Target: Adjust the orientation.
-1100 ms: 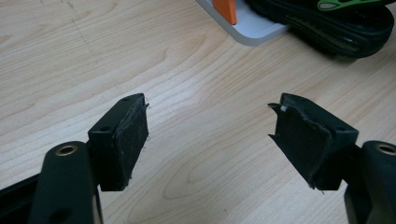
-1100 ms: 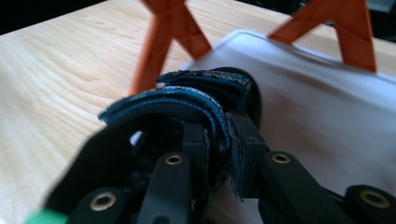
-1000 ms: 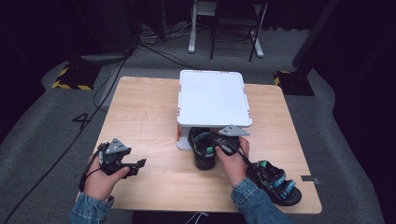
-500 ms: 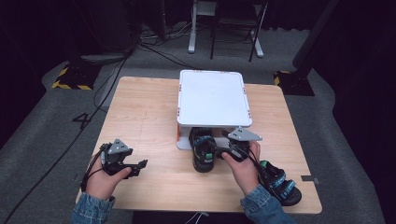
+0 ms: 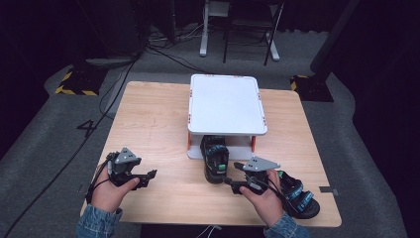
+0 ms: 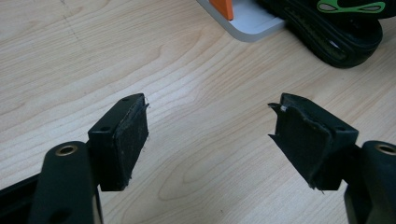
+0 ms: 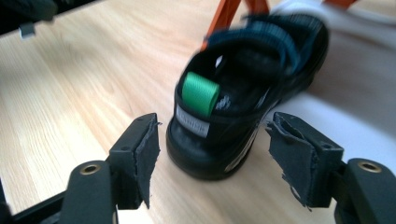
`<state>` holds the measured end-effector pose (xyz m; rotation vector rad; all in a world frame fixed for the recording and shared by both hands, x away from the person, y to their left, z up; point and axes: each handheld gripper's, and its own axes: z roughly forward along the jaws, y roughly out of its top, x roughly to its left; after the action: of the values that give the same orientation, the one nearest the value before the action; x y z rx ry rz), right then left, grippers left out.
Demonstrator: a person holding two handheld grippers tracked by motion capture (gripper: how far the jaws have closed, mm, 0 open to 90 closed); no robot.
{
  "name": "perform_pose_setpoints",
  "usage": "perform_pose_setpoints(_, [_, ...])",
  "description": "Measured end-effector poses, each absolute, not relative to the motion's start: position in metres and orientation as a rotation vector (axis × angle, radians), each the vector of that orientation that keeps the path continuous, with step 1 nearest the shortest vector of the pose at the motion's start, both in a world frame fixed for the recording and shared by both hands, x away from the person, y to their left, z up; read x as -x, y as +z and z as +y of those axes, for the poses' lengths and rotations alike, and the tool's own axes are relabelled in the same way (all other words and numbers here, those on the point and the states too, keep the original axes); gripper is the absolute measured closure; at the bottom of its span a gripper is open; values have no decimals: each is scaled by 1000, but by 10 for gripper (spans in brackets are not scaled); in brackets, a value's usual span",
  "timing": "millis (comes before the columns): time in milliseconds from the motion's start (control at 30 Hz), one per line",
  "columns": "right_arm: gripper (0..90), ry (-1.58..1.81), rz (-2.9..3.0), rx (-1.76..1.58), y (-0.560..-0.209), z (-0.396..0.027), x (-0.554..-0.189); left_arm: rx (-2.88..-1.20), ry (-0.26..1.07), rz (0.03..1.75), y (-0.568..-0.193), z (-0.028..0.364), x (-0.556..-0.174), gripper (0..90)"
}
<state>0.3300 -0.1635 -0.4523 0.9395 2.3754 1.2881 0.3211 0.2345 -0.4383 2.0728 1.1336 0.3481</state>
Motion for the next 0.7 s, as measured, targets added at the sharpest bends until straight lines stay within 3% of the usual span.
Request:
perform_pose_setpoints(100, [342,1267,2393,-949,-460,-159,-334,-2074,347,1133,-438,234,-321,262])
perform_pose_setpoints(167, [455,1260,2405,-941,-463,-154,-339,-2078,350,1133,-439,235,-322,262])
perform_pose_setpoints(300, [497,1246,2436,-970,-466,-151,-347,-2077,348,1135,-440,234,-322,262])
perform_pose_setpoints(333, [556,1261,2422,-980,-465,-150,-350,-2079,348,1133,-440,234,-322,262])
perform_pose_setpoints(367, [556,1261,2422,-980,-465,-150,-350,-2082,345,1134,-441,233,-322,262])
perform_pose_setpoints(400, [628,1277,2396,-975,-462,-148,-354,-2085,346,1135,-441,233,-323,262])
perform_pose_setpoints(533, [725,1319,2369,-982,-456,-141,-368,-2093,334,1128,-443,228,-323,262])
perform_pose_setpoints(700, [732,1301,2379,-953,-455,-128,-379,-2099,336,1126,-443,230,-324,262])
